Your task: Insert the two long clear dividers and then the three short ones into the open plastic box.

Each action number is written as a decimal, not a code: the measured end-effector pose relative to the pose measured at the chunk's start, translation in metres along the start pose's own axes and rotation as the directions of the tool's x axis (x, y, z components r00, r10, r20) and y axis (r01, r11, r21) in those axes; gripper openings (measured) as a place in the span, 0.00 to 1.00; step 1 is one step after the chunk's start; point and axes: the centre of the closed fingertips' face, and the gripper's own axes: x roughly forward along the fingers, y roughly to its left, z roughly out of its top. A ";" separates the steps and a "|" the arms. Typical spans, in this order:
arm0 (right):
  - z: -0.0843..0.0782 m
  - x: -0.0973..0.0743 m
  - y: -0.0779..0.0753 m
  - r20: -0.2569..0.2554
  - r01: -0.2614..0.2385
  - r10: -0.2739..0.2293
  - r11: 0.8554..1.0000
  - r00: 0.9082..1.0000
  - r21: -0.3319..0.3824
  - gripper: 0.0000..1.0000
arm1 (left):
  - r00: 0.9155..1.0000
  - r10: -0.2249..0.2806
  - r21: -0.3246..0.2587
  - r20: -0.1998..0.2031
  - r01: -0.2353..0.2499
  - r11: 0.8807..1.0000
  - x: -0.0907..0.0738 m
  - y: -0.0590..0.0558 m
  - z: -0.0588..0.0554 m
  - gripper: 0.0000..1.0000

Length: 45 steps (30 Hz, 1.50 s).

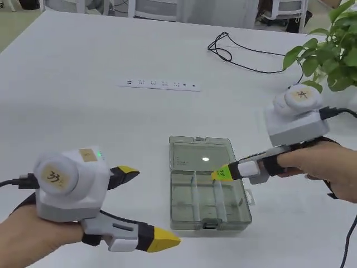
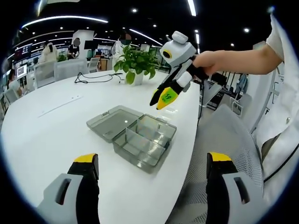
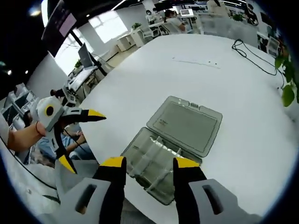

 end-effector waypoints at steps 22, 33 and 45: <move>-0.064 -0.040 -0.047 -0.268 -0.190 0.028 0.775 0.963 -0.602 0.57 | 0.997 0.082 -0.032 0.009 -0.081 0.996 -0.007 0.004 0.005 0.99; -0.107 -0.012 -0.103 -0.419 -0.278 -0.102 0.606 0.902 -0.745 0.52 | 0.996 0.090 -0.039 0.006 -0.089 0.995 -0.011 0.005 0.003 0.99; -0.126 0.016 -0.126 -0.468 -0.309 -0.147 0.574 0.872 -0.758 0.47 | 0.996 0.091 -0.055 0.005 -0.091 0.994 -0.010 0.004 -0.002 0.99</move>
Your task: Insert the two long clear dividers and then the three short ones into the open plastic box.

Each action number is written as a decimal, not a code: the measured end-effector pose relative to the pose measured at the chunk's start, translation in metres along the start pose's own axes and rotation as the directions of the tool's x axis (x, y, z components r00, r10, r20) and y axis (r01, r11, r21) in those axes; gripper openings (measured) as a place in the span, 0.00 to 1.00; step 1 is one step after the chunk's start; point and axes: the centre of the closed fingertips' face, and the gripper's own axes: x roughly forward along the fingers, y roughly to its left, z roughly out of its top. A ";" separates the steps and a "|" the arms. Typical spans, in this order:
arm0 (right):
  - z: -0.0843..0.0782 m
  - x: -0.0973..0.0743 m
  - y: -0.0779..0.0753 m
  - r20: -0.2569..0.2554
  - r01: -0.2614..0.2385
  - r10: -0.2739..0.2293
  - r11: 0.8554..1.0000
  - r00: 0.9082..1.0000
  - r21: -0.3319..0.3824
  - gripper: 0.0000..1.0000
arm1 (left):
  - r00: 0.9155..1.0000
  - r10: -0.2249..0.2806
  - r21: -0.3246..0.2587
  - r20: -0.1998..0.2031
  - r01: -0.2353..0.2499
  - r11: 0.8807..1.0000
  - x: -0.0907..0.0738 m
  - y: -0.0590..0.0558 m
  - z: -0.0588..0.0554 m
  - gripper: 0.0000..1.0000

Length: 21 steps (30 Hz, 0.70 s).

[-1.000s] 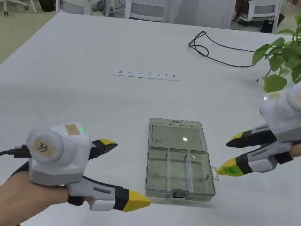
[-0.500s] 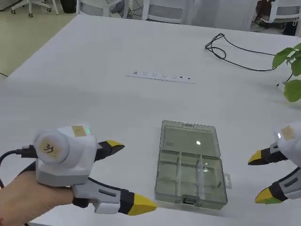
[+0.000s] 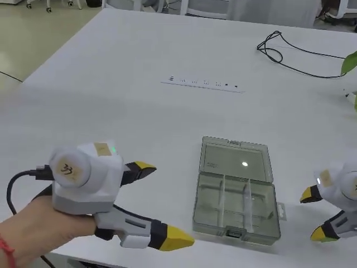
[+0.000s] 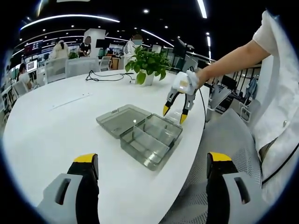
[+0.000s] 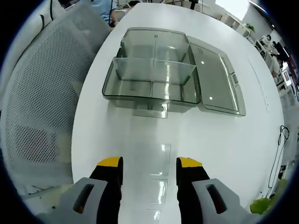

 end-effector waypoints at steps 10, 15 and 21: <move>-0.003 0.002 0.001 -0.011 -0.006 0.006 1.000 1.000 -0.006 0.45 | 1.000 -0.001 -0.009 0.008 0.001 1.000 -0.001 -0.001 0.000 0.99; -0.004 0.001 -0.002 -0.001 -0.003 0.003 1.000 1.000 0.003 0.41 | 1.000 -0.008 -0.009 0.011 0.008 1.000 0.000 -0.002 0.000 0.99; -0.003 0.001 -0.002 -0.009 0.002 -0.002 1.000 1.000 0.008 0.33 | 1.000 -0.009 -0.005 0.007 0.009 1.000 0.000 -0.002 -0.001 0.99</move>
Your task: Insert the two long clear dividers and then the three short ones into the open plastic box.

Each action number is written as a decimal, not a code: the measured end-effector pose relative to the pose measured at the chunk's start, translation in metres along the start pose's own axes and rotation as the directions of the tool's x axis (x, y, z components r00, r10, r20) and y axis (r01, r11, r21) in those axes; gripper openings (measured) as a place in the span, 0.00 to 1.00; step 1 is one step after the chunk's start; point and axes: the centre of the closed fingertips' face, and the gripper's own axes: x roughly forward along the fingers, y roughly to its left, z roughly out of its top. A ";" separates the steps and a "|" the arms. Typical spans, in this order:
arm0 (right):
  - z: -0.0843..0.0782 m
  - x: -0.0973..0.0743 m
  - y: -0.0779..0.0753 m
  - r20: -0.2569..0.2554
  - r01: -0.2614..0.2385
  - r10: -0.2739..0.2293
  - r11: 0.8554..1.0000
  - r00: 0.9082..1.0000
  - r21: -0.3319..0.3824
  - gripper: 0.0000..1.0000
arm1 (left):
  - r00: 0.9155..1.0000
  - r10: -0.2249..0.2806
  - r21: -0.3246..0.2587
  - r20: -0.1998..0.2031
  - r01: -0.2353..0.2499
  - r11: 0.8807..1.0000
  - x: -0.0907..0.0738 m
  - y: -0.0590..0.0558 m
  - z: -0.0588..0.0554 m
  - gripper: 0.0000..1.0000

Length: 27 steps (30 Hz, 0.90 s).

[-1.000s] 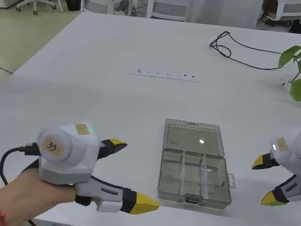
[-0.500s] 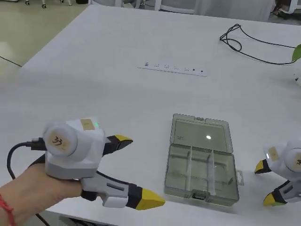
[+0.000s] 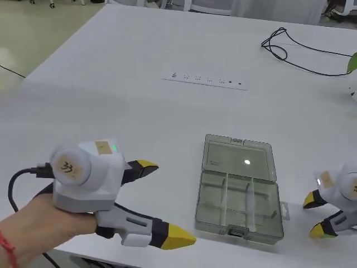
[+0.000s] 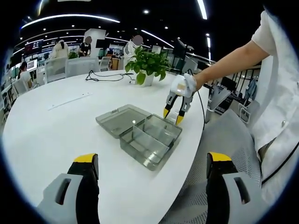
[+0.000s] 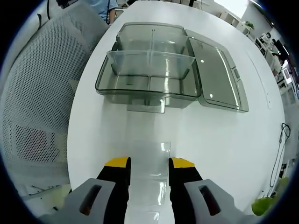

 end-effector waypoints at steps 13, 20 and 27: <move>-0.001 -0.001 0.003 0.001 0.014 -0.014 1.000 1.000 0.014 0.33 | 1.000 -0.002 0.001 -0.006 0.002 1.000 -0.002 0.000 -0.004 0.98; 0.004 -0.015 0.006 0.028 0.050 -0.050 0.998 0.998 0.028 0.33 | 1.000 -0.013 0.007 -0.003 0.013 1.000 -0.001 0.000 0.000 0.98; 0.019 -0.042 0.003 0.064 0.124 -0.127 0.991 0.990 0.052 0.33 | 1.000 -0.020 0.011 0.004 0.020 1.000 0.003 0.000 0.010 0.96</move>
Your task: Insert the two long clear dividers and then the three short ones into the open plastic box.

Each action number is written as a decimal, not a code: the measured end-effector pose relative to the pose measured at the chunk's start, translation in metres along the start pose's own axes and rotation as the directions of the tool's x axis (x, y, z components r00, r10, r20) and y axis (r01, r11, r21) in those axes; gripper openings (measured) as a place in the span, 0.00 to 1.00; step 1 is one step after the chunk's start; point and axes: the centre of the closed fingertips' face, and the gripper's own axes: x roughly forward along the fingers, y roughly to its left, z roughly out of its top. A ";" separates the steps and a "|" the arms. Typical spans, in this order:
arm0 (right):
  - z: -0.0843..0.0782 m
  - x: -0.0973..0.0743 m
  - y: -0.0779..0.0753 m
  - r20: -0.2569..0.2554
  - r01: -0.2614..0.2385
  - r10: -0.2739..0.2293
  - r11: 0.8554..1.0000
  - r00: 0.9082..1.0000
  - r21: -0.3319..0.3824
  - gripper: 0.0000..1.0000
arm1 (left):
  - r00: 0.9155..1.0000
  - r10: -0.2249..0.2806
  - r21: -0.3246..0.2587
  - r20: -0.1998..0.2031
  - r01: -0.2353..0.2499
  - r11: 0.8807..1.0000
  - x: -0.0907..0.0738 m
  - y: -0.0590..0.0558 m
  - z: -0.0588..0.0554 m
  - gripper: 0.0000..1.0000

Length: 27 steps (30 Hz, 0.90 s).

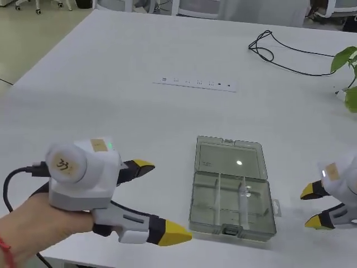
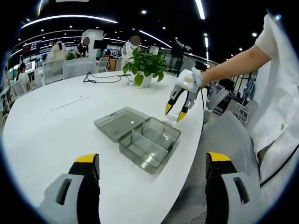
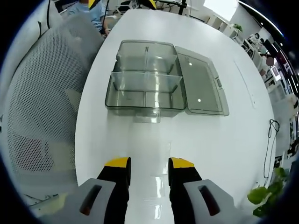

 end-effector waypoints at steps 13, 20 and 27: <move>0.048 -0.048 0.001 0.068 0.114 -0.113 0.993 0.991 -0.015 0.33 | 0.997 -0.061 -0.053 0.054 0.064 0.997 0.017 -0.013 0.035 0.90; 0.072 -0.064 0.004 0.098 0.162 -0.159 0.986 0.982 -0.028 0.33 | 0.989 -0.113 -0.140 0.098 0.126 0.982 0.036 -0.029 0.054 0.82; 0.098 -0.080 0.015 0.130 0.191 -0.185 0.981 0.974 -0.038 0.33 | 0.979 -0.170 -0.256 0.116 0.195 0.947 0.055 -0.048 0.067 0.68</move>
